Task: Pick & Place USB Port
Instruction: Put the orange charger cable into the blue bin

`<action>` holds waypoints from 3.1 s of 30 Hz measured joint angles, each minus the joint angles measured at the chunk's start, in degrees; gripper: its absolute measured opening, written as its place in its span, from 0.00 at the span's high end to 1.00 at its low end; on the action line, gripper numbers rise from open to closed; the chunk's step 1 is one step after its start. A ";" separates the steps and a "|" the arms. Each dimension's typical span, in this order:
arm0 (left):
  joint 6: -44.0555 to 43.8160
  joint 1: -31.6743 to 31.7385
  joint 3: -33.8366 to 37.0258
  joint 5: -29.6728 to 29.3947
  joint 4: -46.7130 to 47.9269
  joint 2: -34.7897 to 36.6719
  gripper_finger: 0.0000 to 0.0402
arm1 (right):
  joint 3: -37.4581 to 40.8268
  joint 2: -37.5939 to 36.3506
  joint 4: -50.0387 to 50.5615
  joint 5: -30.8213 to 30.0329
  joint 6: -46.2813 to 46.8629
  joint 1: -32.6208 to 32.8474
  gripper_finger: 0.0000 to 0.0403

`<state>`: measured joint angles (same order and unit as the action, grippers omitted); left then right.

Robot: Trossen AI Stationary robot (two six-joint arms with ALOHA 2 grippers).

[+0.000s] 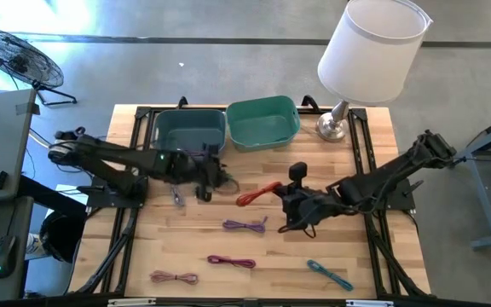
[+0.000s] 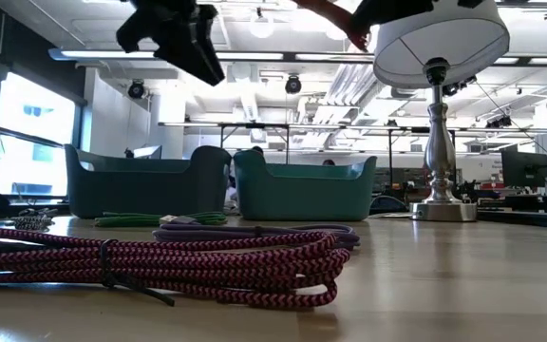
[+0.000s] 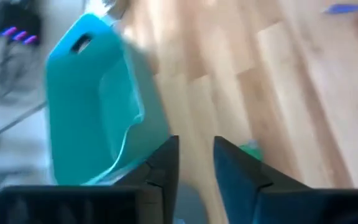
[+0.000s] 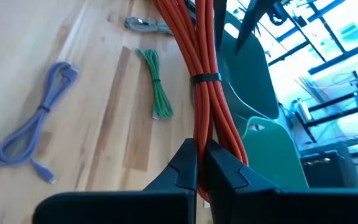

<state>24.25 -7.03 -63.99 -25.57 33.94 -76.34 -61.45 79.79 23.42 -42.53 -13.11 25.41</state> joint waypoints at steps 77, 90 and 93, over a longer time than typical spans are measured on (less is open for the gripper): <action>-3.51 2.15 46.69 45.58 -86.90 20.99 0.57 | -18.09 20.83 -26.87 30.44 -19.06 -15.46 0.99; -1.61 2.15 46.75 38.28 -87.15 20.95 0.56 | -18.08 22.67 -29.00 34.03 -17.56 -16.85 0.99; -1.58 2.15 46.75 38.30 -87.54 20.90 0.56 | -18.08 22.67 -28.73 34.25 -16.90 -17.42 0.99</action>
<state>22.67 -4.89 -17.23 12.73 -53.60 -55.44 -79.53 102.45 -5.32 -8.28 -30.02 7.99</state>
